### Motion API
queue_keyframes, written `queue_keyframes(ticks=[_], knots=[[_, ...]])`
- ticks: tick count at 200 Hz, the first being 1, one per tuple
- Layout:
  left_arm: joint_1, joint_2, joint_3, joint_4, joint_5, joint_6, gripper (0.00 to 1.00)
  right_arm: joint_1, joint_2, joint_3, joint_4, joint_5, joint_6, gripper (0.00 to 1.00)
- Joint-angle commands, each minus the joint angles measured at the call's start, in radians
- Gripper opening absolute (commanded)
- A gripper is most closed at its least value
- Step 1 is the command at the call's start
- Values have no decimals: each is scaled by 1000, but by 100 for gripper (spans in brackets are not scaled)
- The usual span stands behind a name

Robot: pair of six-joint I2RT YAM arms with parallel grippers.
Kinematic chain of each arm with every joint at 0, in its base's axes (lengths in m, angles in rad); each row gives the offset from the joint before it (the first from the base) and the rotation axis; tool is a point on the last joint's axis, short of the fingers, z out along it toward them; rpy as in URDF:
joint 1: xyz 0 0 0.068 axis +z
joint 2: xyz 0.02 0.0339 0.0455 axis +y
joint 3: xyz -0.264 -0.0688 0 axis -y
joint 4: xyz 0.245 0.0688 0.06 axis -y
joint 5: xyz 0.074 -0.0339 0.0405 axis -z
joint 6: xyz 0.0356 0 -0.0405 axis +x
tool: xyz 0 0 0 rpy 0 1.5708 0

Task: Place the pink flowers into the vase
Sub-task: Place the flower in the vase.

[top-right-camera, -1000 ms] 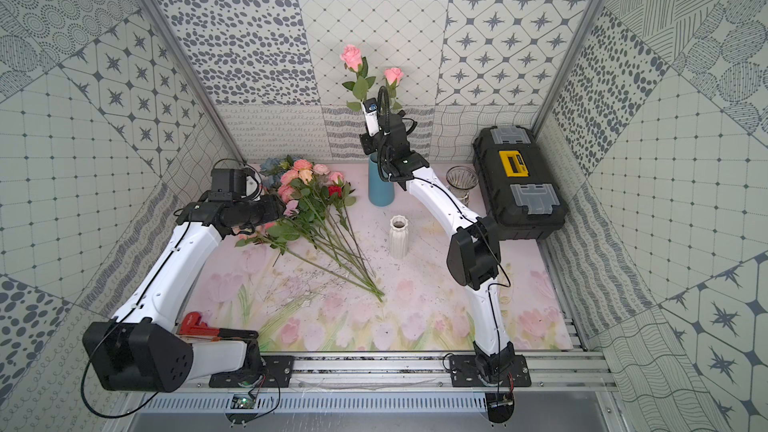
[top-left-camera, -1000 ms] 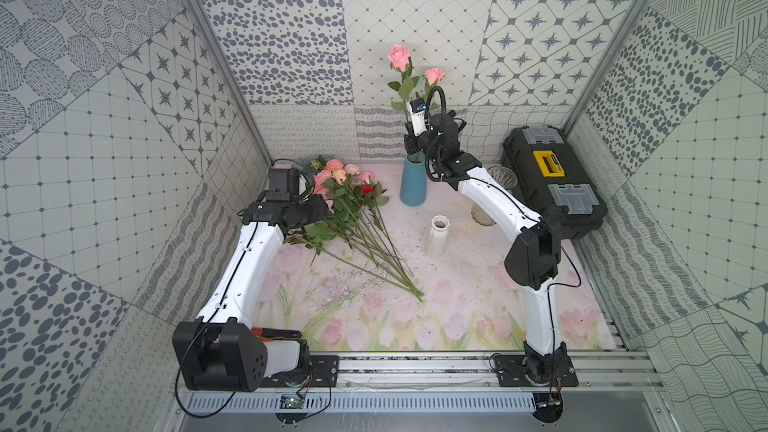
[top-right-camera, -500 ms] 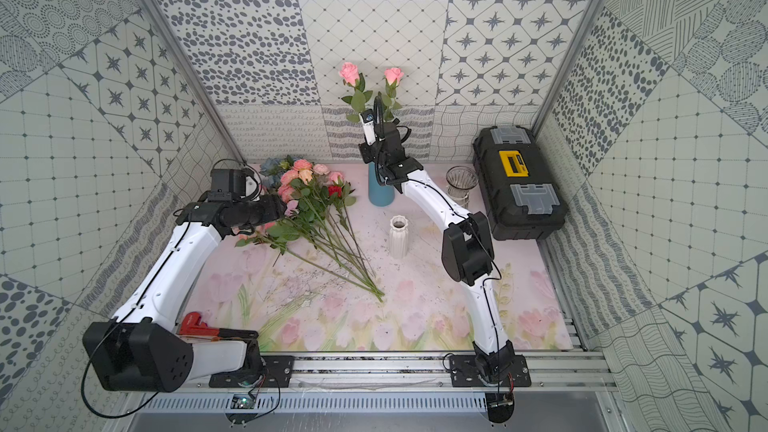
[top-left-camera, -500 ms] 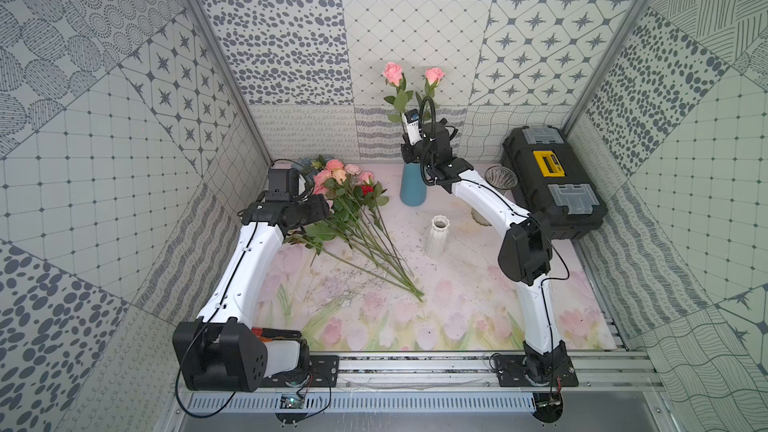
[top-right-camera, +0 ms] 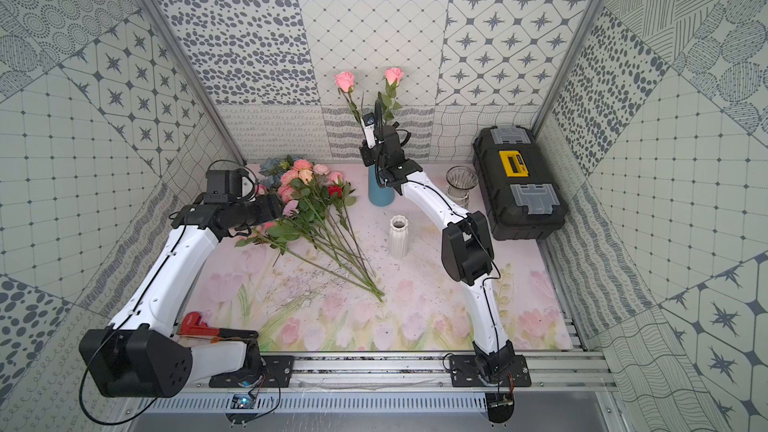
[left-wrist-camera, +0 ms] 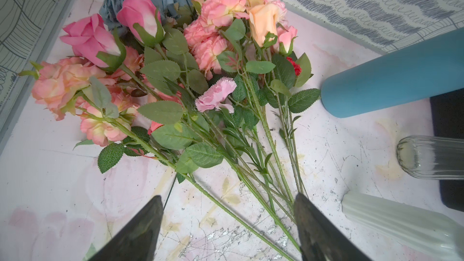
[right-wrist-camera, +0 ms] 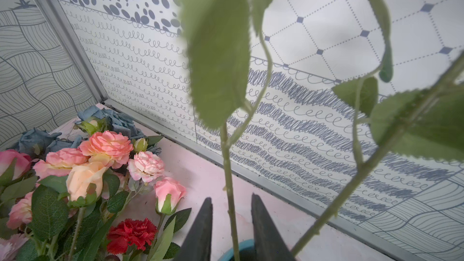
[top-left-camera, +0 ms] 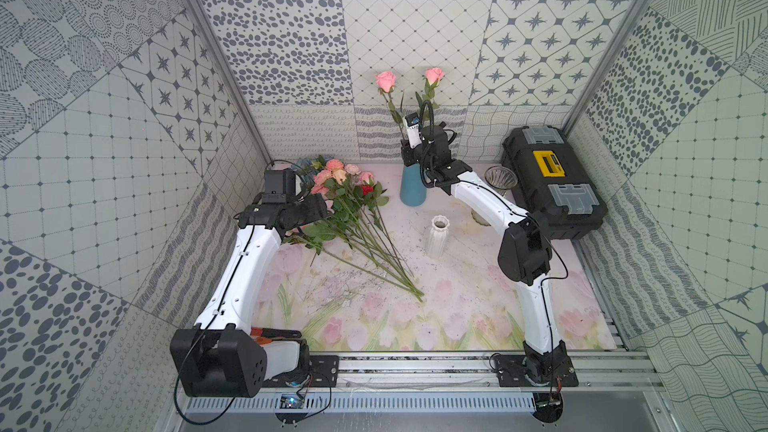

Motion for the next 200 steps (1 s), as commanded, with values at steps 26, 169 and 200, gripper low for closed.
queue_keyframes(ticks=[26,169,200], knots=[[10,-27,-9,7,-58,-16,83,-1,-99,-63,18,-1,33,44],[-20,105,45,13,43,-137,74,72,-621,-351,-482,-93,261,47],[-97,146,95,-28,-49,-199,71,73,-752,-477,-513,-125,321,44]])
